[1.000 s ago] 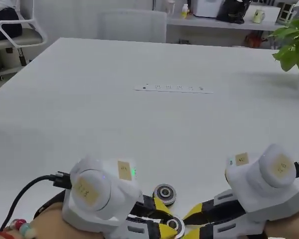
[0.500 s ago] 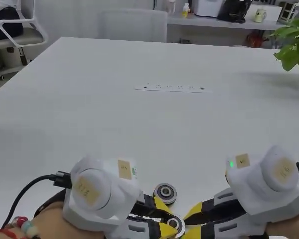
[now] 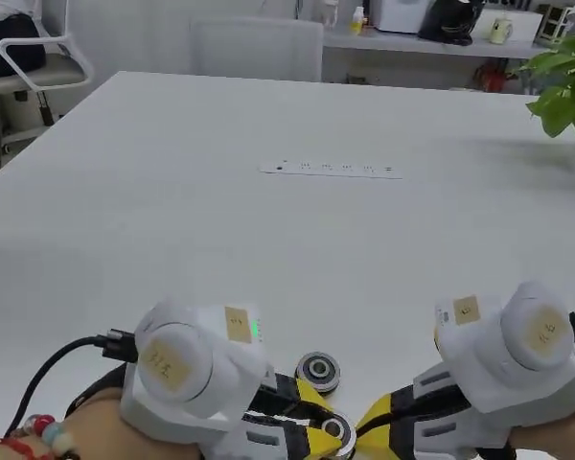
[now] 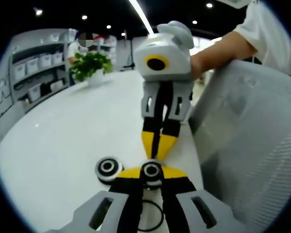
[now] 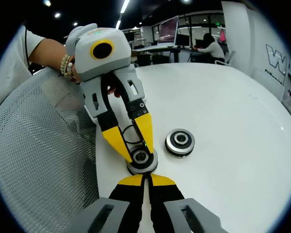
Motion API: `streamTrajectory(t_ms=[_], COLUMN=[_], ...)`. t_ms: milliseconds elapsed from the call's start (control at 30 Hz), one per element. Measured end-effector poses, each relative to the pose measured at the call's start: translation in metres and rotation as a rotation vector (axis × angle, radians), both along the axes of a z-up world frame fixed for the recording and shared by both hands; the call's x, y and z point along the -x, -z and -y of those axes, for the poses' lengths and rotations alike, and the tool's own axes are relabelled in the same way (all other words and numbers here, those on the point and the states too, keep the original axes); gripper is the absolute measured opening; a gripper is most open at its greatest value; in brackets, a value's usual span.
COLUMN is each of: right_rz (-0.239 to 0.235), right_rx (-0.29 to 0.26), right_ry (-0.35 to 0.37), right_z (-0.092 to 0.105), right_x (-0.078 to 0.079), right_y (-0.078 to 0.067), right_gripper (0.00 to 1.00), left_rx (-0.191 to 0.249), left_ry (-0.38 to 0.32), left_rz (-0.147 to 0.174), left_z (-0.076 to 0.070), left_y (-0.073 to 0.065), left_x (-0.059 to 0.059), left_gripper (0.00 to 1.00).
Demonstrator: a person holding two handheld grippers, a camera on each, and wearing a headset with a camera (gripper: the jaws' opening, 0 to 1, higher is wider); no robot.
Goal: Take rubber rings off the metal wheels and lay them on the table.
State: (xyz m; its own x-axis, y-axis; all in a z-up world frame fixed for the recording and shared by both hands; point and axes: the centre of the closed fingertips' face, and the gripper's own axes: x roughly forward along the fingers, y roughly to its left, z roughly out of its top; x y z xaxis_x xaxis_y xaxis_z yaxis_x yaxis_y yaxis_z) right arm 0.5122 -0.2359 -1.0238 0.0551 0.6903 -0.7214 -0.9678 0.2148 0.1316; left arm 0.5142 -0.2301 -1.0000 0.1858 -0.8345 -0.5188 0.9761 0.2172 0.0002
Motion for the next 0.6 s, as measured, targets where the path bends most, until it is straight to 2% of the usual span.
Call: streamTrajectory(t_ms=[167, 467, 600], right_rz=[-0.064, -0.122, -0.162], right_rx=[-0.014, -0.042, -0.055], right_ry=[0.070, 0.138, 0.173], right_z=[0.0006, 0.0021, 0.0027], right_x=[-0.0026, -0.0056, -0.0061], right_y=[-0.0001, -0.0036, -0.0042], right_gripper=[0.00, 0.00, 0.00], left_rx=[-0.007, -0.002, -0.003], left_ry=[0.006, -0.001, 0.000], left_rz=[0.011, 0.006, 0.007], left_z=[0.0001, -0.0007, -0.0007], left_y=[0.0001, -0.0001, -0.0003], left_x=[-0.0001, -0.0007, -0.0007], left_gripper=[0.14, 0.13, 0.13])
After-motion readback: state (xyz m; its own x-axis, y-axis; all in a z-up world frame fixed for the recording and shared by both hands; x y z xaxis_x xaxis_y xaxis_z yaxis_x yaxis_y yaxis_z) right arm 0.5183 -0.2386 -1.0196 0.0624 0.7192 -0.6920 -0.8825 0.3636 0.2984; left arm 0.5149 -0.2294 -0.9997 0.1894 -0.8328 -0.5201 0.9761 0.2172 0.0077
